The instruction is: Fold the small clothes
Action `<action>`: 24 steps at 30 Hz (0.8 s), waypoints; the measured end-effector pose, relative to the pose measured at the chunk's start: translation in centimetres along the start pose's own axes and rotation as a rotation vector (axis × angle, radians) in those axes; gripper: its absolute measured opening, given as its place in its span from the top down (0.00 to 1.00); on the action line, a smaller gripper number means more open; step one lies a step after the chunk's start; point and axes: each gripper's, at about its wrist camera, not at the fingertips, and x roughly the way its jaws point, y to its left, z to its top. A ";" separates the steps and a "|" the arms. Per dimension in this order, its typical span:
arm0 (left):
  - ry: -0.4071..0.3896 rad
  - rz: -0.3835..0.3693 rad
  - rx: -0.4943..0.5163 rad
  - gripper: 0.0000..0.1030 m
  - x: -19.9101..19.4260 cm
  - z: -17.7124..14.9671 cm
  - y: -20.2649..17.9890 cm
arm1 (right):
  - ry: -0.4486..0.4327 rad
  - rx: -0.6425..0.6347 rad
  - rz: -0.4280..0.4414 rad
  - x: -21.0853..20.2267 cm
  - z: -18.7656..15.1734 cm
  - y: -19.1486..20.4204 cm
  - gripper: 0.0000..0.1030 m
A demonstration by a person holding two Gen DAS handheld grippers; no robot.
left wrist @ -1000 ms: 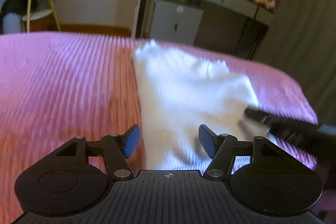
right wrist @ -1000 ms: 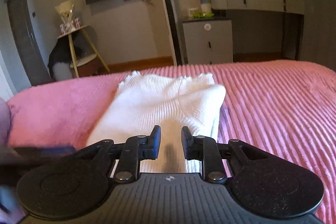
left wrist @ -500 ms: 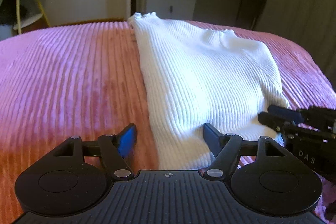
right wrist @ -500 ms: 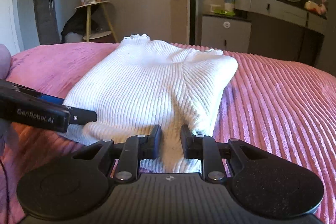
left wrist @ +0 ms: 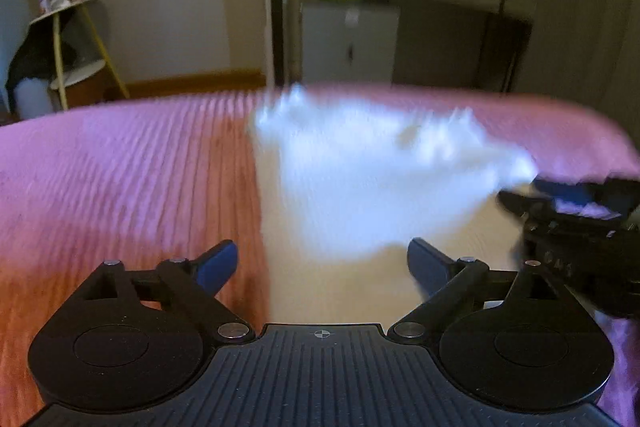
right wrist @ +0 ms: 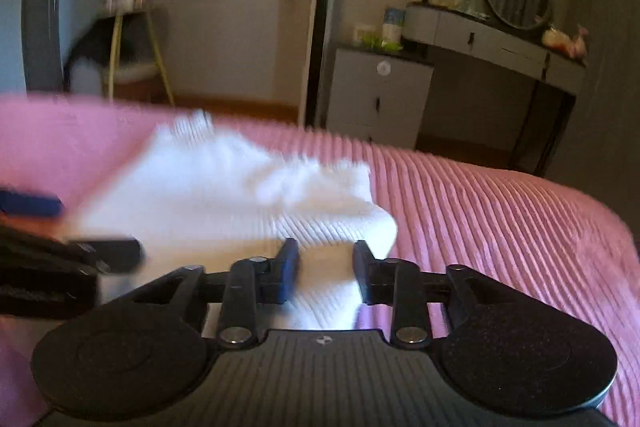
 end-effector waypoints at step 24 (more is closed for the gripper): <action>0.094 -0.060 -0.163 0.00 -13.1 -5.8 1.1 | 0.307 0.309 0.042 -14.0 -5.4 -1.7 0.04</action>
